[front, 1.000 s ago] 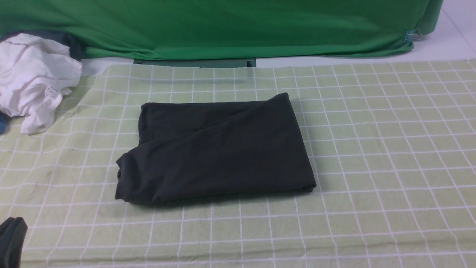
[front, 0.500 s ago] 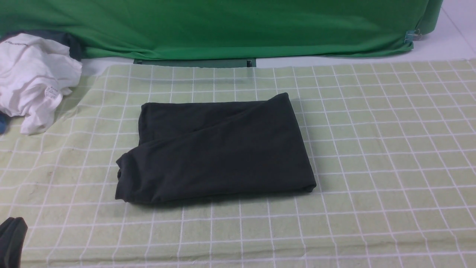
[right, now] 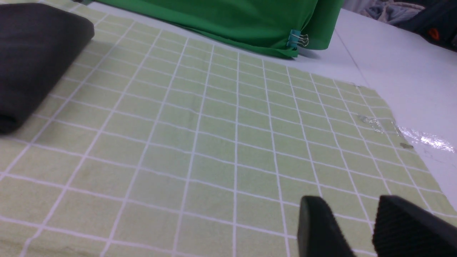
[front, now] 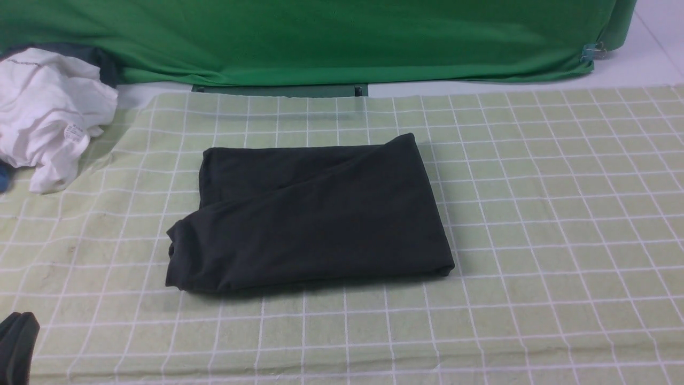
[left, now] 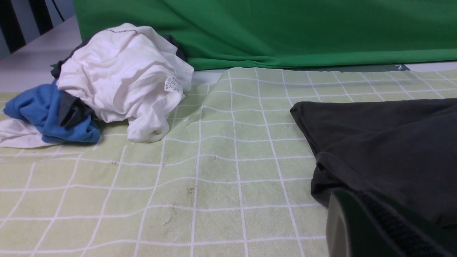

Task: Fold a long-sleeved shirt over a green coffee tablecloth.

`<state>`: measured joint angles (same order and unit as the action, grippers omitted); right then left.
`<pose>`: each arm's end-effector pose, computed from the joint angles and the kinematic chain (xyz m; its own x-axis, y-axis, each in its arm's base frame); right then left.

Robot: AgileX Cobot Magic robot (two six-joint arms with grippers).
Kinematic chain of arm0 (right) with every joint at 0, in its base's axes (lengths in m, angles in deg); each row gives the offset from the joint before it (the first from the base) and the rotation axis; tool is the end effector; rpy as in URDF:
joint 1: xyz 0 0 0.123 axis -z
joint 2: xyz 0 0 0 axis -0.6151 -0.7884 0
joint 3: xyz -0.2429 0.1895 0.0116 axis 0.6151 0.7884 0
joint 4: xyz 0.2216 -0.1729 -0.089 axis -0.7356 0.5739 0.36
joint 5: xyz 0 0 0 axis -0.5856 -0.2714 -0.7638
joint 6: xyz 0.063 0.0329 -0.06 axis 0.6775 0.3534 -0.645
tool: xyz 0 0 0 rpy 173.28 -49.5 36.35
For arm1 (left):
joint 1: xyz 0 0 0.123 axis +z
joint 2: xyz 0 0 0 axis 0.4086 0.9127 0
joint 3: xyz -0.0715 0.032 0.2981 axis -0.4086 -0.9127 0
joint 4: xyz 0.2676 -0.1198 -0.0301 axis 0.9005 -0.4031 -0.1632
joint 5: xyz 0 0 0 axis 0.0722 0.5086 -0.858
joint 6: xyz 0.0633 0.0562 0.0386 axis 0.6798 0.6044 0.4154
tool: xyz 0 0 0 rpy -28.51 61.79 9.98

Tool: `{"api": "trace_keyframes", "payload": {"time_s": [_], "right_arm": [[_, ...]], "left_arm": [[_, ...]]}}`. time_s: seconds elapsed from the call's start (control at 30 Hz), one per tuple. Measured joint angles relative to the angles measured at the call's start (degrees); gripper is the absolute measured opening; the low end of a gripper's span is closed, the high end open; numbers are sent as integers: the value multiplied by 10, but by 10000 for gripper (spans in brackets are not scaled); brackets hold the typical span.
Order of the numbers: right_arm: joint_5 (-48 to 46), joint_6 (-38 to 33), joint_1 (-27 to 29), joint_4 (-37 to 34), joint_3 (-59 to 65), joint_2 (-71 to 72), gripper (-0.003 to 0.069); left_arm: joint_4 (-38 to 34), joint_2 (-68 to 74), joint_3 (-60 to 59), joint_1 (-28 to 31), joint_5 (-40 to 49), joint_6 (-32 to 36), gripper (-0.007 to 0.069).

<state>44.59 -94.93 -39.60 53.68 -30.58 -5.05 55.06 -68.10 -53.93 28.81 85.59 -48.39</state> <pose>0.0779 0.0027 0.1877 -0.1490 -0.1973 -0.9690 -0.0637 0.9798 -0.1897 0.0778 0.0044 0.1907 -0.1459 0.0340 -0.9887 -0.0542 0.9976 0.0423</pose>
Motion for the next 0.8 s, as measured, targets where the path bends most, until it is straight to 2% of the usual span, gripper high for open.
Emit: {"api": "trace_keyframes", "payload": {"time_s": [0.8], "right_arm": [[-1, 0, 0, 0, 0, 0, 241]], "left_arm": [[8, 0, 0, 0, 0, 1, 14]]}}
